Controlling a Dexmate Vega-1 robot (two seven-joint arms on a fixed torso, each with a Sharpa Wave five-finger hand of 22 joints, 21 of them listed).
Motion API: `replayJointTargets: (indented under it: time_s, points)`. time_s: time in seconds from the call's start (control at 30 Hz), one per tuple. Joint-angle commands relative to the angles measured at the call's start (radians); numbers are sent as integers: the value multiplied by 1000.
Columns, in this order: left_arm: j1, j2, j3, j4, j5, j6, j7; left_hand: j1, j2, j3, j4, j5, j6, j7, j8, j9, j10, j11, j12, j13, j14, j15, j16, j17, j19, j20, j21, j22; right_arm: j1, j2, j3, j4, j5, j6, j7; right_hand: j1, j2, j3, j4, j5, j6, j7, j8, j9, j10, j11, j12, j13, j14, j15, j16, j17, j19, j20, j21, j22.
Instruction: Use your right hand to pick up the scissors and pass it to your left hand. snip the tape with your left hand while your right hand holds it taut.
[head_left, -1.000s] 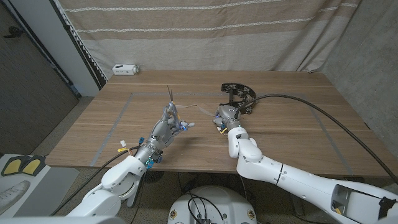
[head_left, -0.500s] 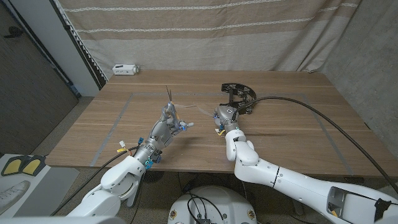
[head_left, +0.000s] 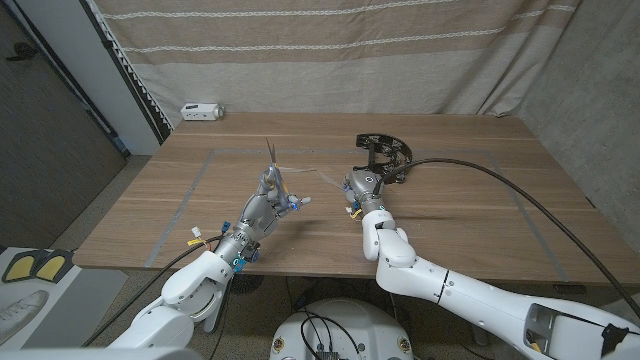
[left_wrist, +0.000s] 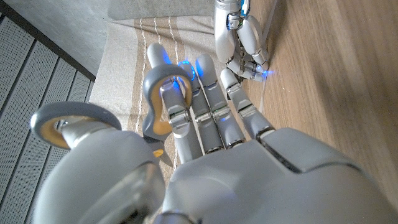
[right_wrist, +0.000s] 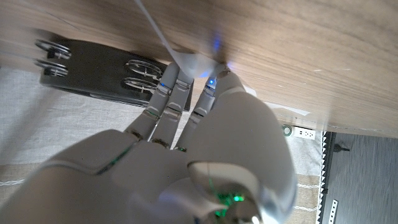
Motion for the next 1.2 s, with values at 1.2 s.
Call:
replayJointTargets:
  time_s: [1.2]
  points:
    - [-23,-2,16,11,1,12,-11,-1,10,-4,13,10,-53,65,6,-2,75,-70,109,0,4,-55,9,-3,8,2,-14,8,-94,-53,130,-186,0,117,-151,36,-21,-10,12,-25,50,-6,25,33,107,-8,3,27,59,-160,43,-10,-20,-110,119,31]
